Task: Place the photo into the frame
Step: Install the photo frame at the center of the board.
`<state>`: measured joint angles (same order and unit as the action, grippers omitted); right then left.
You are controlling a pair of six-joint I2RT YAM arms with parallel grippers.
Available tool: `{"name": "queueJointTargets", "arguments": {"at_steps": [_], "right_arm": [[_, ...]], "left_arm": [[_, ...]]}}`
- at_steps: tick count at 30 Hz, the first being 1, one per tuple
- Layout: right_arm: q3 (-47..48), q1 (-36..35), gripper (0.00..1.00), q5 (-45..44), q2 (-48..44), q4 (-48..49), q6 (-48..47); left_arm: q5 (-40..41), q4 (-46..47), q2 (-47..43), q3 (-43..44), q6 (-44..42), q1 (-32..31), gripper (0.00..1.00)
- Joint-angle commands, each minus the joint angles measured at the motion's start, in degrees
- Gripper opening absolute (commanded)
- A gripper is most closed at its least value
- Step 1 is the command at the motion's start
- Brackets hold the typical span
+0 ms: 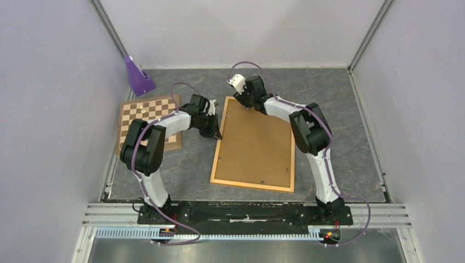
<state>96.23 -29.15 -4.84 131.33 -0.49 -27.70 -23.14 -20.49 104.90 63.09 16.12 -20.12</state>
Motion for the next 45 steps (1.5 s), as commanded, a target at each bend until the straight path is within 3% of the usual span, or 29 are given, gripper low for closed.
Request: {"name": "queueJointTargets", "arguments": {"at_steps": [1,33,45], "right_arm": [[2.4,0.1,0.56,-1.7,1.7,0.7,-0.5],[-0.6,1.3,0.55,-4.0,-0.5,0.8,-1.2],[-0.2,1.3,0.59,2.7,-4.2,-1.2,2.0]], "left_arm": [[-1.8,-2.0,1.4,0.3,-3.7,-1.0,0.02],[-1.9,-2.1,1.4,0.4,-3.7,-1.0,0.02],[-1.8,-2.0,1.5,0.6,-3.4,-1.0,0.02]]}}
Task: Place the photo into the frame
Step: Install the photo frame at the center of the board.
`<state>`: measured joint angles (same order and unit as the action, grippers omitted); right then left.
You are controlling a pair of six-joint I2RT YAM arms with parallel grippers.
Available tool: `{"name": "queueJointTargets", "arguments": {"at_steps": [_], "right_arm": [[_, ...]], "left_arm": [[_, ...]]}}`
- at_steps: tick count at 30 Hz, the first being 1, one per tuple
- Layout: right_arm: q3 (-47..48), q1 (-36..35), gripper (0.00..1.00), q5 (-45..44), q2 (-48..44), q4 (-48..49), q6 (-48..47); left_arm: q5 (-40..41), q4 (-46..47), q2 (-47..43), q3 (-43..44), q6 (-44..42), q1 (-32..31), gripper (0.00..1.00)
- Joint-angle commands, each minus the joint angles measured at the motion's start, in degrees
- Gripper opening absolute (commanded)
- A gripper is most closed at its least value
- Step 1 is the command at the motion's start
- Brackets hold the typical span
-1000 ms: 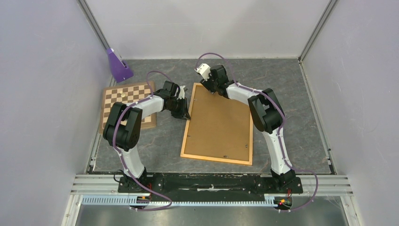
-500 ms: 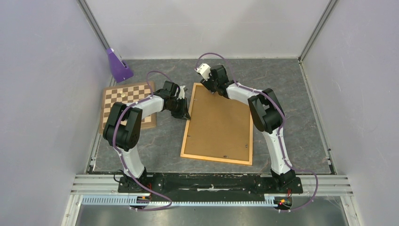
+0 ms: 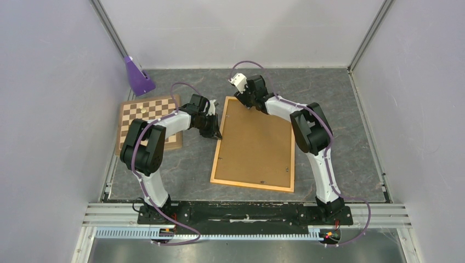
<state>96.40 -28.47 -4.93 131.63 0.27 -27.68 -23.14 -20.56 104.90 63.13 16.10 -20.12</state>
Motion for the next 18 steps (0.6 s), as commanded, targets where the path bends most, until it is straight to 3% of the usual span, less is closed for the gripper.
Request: {"name": "queueJointTargets", "arguments": {"at_steps": [1,8,18], "right_arm": [[-0.3,0.5,0.6,3.3,-5.5,-2.2,2.4],[-1.8,1.4,0.64,4.5,-11.7,-5.8,4.3],[-17.5,6.5,0.64,3.3,-24.5,-9.1,5.0]], "left_arm": [[-1.8,-1.9,1.5,0.7,-3.4,-1.0,0.02],[-1.1,-1.7,1.4,1.4,-2.0,-1.1,0.02],[-0.8,-0.7,1.0,2.1,1.0,-1.1,0.02]]}}
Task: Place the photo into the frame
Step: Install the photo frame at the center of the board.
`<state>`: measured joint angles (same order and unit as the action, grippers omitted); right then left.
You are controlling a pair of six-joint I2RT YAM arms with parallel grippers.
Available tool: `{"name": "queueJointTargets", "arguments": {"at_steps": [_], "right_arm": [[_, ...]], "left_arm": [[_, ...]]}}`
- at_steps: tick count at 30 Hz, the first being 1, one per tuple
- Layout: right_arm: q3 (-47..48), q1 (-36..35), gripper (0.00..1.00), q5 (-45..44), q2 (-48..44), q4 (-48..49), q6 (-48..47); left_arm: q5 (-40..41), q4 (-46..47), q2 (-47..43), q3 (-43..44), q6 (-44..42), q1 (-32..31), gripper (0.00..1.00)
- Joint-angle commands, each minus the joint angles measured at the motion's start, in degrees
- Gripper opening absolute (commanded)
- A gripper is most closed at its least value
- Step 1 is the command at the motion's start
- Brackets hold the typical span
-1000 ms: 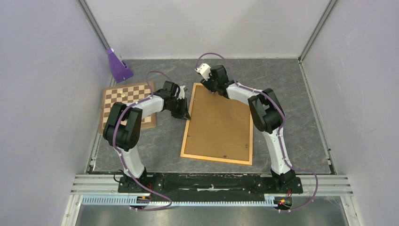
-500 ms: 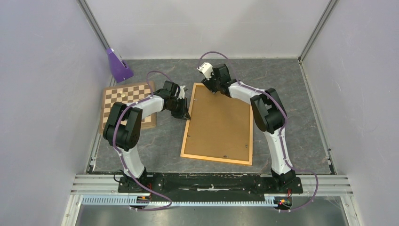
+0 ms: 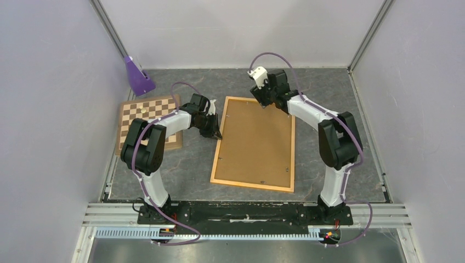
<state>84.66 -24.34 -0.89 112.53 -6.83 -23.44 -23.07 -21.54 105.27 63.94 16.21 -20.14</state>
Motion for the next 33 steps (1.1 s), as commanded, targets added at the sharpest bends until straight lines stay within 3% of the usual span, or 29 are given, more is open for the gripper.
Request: {"name": "queueJointTargets", "arguments": {"at_steps": [1,12,33], "right_arm": [[-7.4,3.0,0.64,-1.3,-6.7,-2.3,0.5],[-17.4,7.1,0.64,-4.2,-11.0,-3.0,-1.6],[-17.7,9.1,0.62,-9.2,-5.2,3.2,-4.5]], "left_arm": [[-0.8,0.4,0.4,1.2,1.1,-1.0,0.02],[-1.0,1.3,0.4,0.5,1.5,-1.1,0.02],[-1.4,1.0,0.4,0.6,0.8,-1.1,0.02]]}}
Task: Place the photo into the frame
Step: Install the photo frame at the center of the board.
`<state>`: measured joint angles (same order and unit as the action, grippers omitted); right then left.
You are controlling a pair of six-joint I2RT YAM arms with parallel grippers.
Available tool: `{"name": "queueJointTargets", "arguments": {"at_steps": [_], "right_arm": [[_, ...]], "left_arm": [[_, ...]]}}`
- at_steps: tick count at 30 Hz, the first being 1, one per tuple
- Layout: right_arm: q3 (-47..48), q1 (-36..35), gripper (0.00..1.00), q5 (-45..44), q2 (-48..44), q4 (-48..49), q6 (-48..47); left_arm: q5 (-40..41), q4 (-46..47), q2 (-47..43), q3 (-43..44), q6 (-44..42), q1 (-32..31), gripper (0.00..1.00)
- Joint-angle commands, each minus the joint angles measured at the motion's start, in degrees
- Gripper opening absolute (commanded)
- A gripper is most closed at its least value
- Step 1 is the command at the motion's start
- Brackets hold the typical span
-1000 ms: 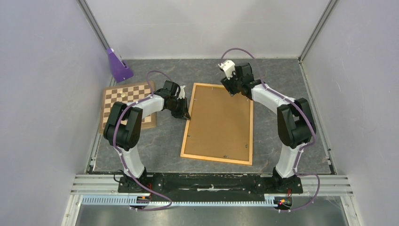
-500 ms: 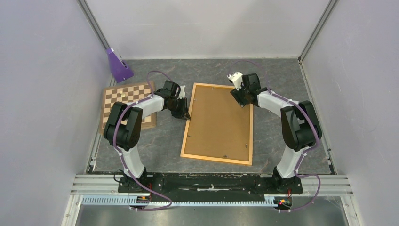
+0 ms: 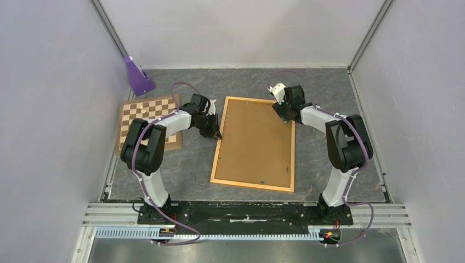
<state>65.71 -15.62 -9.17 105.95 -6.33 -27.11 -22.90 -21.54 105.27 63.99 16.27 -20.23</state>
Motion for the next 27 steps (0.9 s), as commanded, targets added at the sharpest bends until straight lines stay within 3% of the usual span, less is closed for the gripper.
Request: {"name": "queueJointTargets", "arguments": {"at_steps": [1,27], "right_arm": [[1.3,0.4,0.62,-1.0,1.7,2.8,-0.8],[1.1,2.1,0.61,-3.4,3.4,3.7,-1.6]], "left_arm": [[-1.5,1.0,0.3,0.5,0.6,-1.1,0.02],[-1.5,0.6,0.3,0.7,0.4,-1.0,0.02]]}}
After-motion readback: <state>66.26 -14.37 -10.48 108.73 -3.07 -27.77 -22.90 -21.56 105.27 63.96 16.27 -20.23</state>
